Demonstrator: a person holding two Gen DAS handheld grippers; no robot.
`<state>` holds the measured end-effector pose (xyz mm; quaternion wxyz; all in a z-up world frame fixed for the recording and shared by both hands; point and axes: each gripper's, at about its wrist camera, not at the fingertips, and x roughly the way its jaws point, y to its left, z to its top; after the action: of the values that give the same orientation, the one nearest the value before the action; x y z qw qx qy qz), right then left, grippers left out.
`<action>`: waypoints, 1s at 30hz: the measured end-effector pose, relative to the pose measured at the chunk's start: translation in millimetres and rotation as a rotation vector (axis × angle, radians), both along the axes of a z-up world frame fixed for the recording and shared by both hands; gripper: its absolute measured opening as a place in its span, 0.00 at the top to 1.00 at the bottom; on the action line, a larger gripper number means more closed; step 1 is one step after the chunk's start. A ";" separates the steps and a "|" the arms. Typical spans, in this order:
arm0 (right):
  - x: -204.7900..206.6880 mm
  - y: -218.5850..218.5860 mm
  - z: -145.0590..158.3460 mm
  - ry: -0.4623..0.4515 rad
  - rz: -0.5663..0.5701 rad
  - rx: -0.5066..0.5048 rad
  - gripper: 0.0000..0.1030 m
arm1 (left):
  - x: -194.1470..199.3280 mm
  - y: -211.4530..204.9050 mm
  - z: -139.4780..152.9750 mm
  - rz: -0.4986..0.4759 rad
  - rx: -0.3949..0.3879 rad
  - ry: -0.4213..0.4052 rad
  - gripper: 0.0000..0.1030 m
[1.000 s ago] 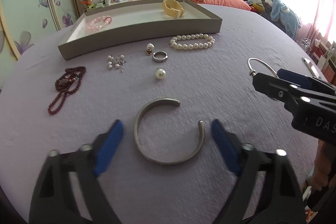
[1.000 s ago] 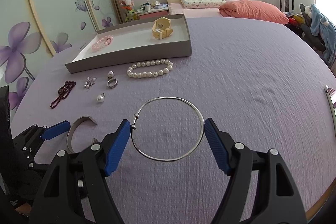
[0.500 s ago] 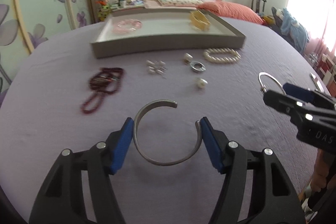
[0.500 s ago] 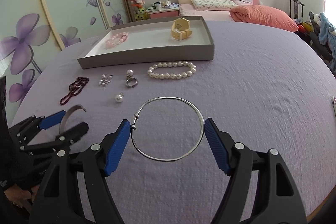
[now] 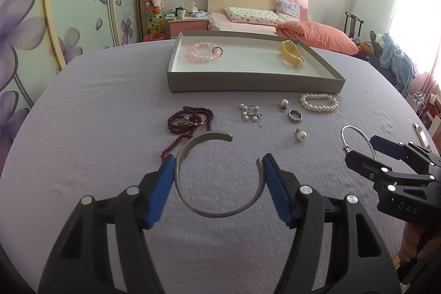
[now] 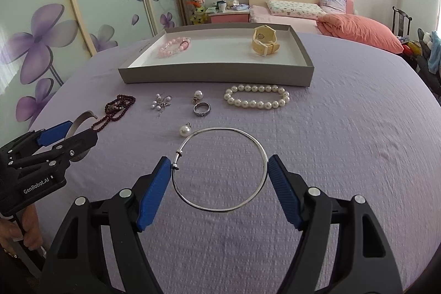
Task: Organize jewelry
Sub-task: 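Place the cuff in the tray with left tool while right tool places the thin bangle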
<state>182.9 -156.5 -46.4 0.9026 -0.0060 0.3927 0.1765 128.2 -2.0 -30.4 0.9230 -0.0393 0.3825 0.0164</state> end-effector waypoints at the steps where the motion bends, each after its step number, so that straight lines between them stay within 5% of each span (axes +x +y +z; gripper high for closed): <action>1: 0.1 -0.2 -0.1 0.001 0.000 -0.001 0.29 | 0.1 0.6 0.2 0.001 -0.003 0.001 0.38; 15: 46.3 -6.6 47.5 -0.103 -0.031 0.000 0.29 | 32.9 15.5 45.7 0.024 -0.022 -0.097 0.38; 24: 119.0 6.6 82.2 -0.190 -0.056 0.018 0.29 | 110.7 27.2 68.3 0.039 -0.070 -0.132 0.38; 30: 168.2 23.8 63.0 -0.163 -0.021 0.031 0.28 | 173.7 30.9 62.0 0.071 -0.084 -0.107 0.38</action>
<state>351.1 -132.6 16.7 0.9332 -0.0021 0.3153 0.1723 302.0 28.9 31.6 0.9385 -0.0922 0.3312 0.0308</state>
